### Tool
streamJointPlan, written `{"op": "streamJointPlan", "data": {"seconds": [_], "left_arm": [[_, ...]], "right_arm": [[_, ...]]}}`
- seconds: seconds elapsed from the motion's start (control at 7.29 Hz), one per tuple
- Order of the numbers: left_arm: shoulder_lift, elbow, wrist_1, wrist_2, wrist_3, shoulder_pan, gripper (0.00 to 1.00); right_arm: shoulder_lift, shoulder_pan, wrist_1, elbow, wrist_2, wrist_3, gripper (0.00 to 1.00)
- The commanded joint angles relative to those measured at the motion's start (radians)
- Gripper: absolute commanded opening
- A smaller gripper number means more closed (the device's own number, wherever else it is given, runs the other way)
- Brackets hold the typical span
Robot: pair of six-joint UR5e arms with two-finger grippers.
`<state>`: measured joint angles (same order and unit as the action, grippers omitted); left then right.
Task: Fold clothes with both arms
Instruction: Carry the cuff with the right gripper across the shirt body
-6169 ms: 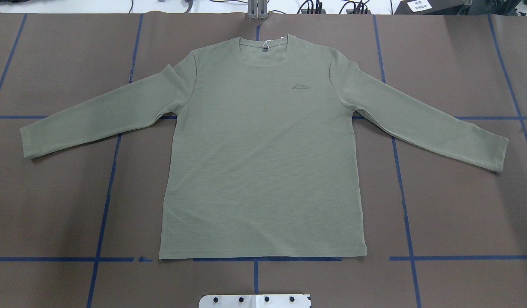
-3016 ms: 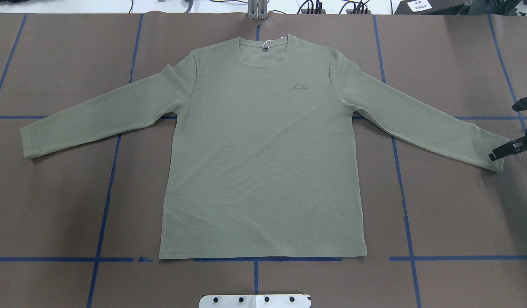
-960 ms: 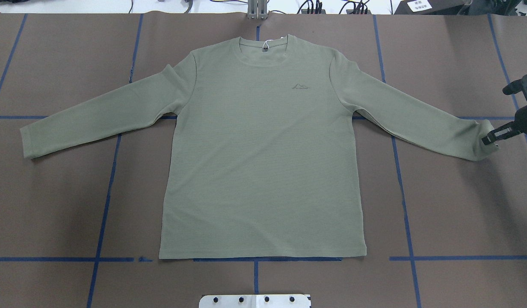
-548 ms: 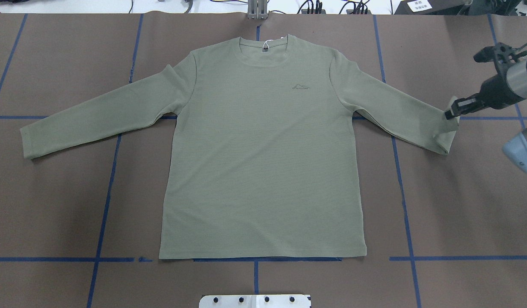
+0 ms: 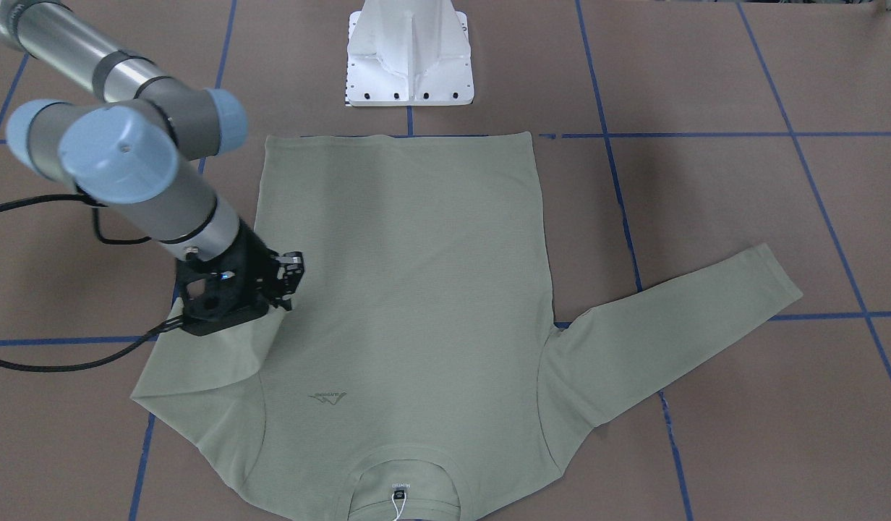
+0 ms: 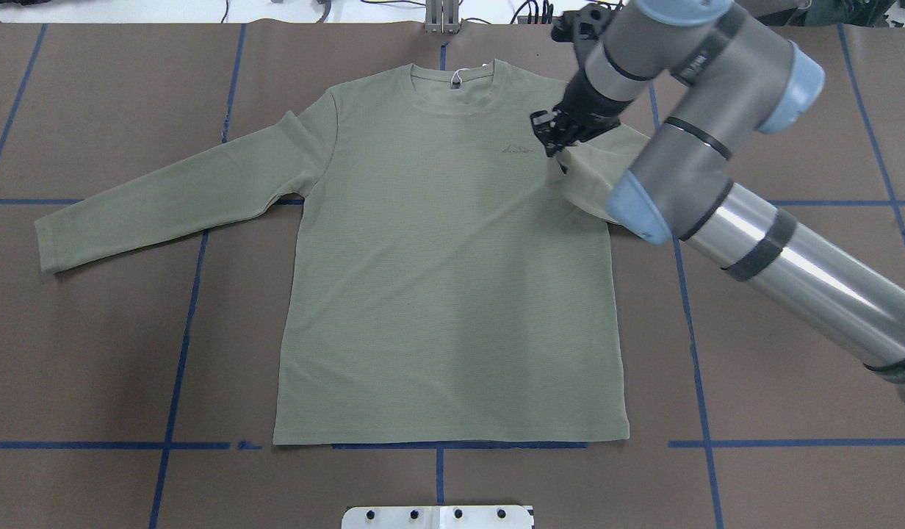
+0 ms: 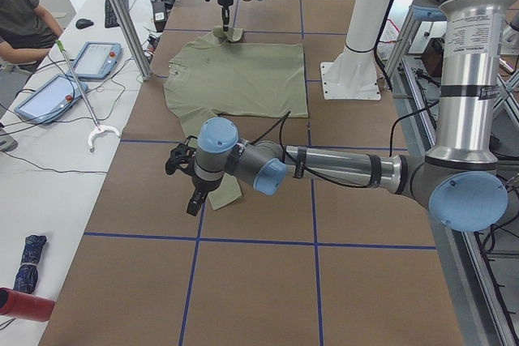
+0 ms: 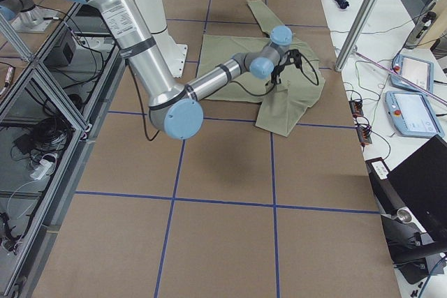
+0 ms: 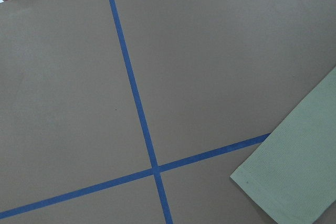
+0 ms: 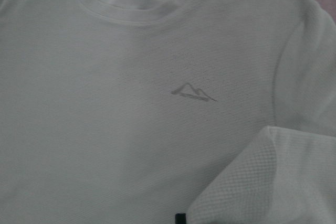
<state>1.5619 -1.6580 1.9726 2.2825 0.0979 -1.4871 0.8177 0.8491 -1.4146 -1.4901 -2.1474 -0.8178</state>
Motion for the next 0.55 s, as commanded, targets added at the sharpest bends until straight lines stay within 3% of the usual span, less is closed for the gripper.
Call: {"op": "streamJointPlan", "data": {"seconds": [0.0, 0.14, 0.27, 0.41], "left_arm": [[0.000, 0.001, 0.000, 0.000, -0.001, 0.001, 1.00], [0.000, 0.000, 0.000, 0.000, 0.000, -0.001, 1.00], [-0.002, 0.001, 0.000, 0.000, -0.001, -0.001, 1.00], [-0.002, 0.000, 0.000, 0.000, 0.000, -0.001, 1.00]], "right_arm": [[-0.261, -0.069, -0.052, 0.133, 0.047, -0.067, 0.00], [-0.320, -0.137, 0.015, 0.221, 0.105, -0.093, 0.00], [-0.333, -0.222, 0.095, 0.273, 0.224, -0.157, 0.00], [-0.350, -0.264, 0.106, 0.310, 0.260, -0.174, 0.00]]}}
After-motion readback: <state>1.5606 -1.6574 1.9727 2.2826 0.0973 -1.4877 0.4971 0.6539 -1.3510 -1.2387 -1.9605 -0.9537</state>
